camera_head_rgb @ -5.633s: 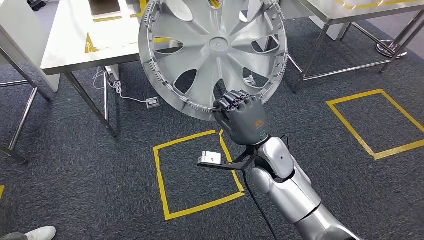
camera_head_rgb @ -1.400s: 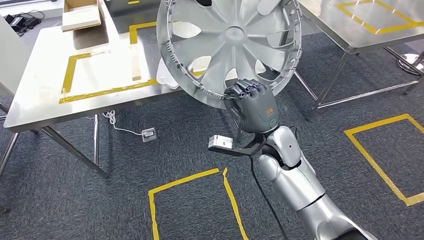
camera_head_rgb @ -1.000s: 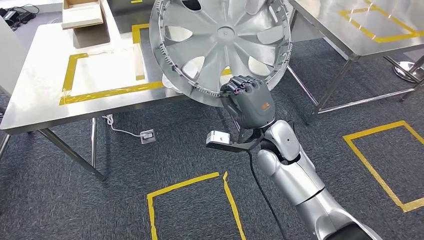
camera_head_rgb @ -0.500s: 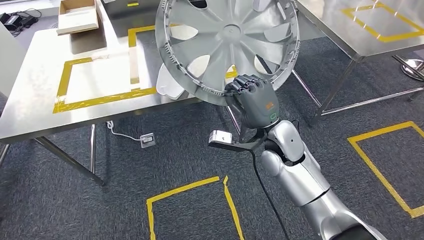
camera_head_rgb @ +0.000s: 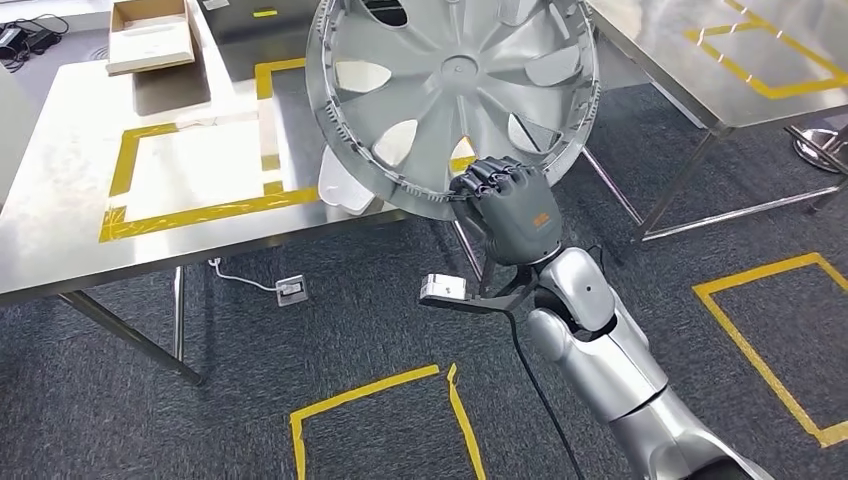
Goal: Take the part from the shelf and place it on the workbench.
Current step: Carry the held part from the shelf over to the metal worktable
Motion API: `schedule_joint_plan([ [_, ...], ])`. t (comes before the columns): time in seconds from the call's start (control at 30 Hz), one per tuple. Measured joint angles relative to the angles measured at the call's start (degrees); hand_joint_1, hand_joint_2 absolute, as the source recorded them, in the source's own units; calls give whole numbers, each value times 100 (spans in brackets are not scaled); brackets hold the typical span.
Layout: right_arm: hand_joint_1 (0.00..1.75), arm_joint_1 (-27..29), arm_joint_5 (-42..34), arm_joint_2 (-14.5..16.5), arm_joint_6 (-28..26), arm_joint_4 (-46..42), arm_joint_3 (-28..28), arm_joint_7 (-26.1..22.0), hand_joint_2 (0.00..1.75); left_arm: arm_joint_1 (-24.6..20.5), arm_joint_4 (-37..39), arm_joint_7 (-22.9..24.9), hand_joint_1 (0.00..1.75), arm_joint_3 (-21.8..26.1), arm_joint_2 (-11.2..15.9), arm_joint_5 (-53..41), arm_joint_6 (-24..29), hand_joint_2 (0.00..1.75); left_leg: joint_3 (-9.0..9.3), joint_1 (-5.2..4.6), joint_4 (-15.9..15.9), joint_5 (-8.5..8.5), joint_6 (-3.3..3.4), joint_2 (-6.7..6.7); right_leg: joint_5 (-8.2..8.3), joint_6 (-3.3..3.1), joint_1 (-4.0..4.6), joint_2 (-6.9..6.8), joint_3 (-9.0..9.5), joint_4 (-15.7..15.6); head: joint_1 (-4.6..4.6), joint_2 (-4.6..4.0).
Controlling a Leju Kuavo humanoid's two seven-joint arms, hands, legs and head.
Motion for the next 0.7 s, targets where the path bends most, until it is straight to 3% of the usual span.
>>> schedule_joint_plan([
  [0.03, 175, -52, 2, 3, 21, -3, 5, -14, 175, -6, -1, -22, 0, 0, -3, 2, 21, 175, 28, 14, -14, -16, 33, -1, -125, 30, -8, -10, -148, 287, 16, 0],
  [0.1, 175, -161, -12, 11, 43, -1, 21, -51, 175, -14, -2, -49, 0, -1, -2, 5, 55, 175, 60, 13, -11, -61, 61, -3, -398, 71, -21, -17, -627, 1089, 38, 0],
  [0.13, 175, -202, -26, 15, 48, 2, 30, -72, 175, -11, -2, -57, 0, -2, 0, 15, 67, 175, 84, 13, -9, -88, 62, -5, -448, 83, -27, -17, -849, 1403, 39, 0],
  [0.17, 175, -227, -41, 16, 50, 4, 36, -87, 175, -6, -2, -64, 0, -2, 2, 26, 73, 175, 120, 12, -6, -118, 58, -10, -380, 86, -31, -18, -978, 1519, 39, 0],
  [0.2, 175, -243, -54, 16, 52, 6, 40, -91, 175, -3, -2, -68, 0, -2, 3, 38, 74, 175, 169, 12, -5, -153, 51, -19, -187, 79, -35, -18, -990, 1399, 40, 0],
  [0.27, 175, -259, -64, 16, 52, 8, 43, -80, 175, -3, -1, -67, 0, -2, 0, 47, 70, 175, 276, 12, -5, -230, 21, -39, 366, 38, -33, -24, -750, 637, 43, 0],
  [0.33, 175, -286, -50, 25, 51, 8, 47, -70, 175, -9, 0, -61, 0, -2, -7, 47, 63, 175, 332, -7, 0, -298, -41, -53, 618, -25, -2, -30, -483, -16, 44, 0],
  [0.4, 175, -318, 5, 42, 56, 9, 55, -66, 175, -11, 1, -72, 0, -2, -14, 47, 56, 175, 349, -19, -15, -334, -110, -55, 564, -84, 31, -25, -397, -169, 42, 0],
  [0.5, 175, -365, 94, 66, 85, 15, 60, -42, 175, -12, 1, -106, 0, -2, -27, 47, 53, 175, 302, -16, 113, -432, -208, -34, 533, -179, -2, -22, -339, -222, 34, 0],
  [0.57, 175, -410, 114, 93, 101, 23, 65, -31, 175, -13, 1, -116, 0, -3, -28, 47, 53, 175, -22, -12, 720, -693, -250, -18, 500, -244, -18, -31, -286, -245, 23, 0],
  [0.63, 175, -440, 121, 114, 103, 37, 77, -36, 175, -3, 2, -118, 0, -4, -29, 47, 53, 175, -498, -10, 1498, -931, -270, -13, 449, -276, -12, -33, -236, -242, 16, 0],
  [0.67, 175, -445, 124, 120, 106, 46, 84, -40, 175, 3, 2, -118, 0, -4, -29, 47, 53, 175, -650, -9, 1685, -903, -274, -11, 416, -277, -10, -31, -196, -241, 15, 0],
  [0.7, 175, -446, 125, 125, 109, 56, 92, -43, 175, 7, 3, -118, 0, -4, -29, 47, 53, 175, -683, -8, 1624, -742, -274, -7, 376, -269, -11, -28, -141, -239, 14, 0],
])
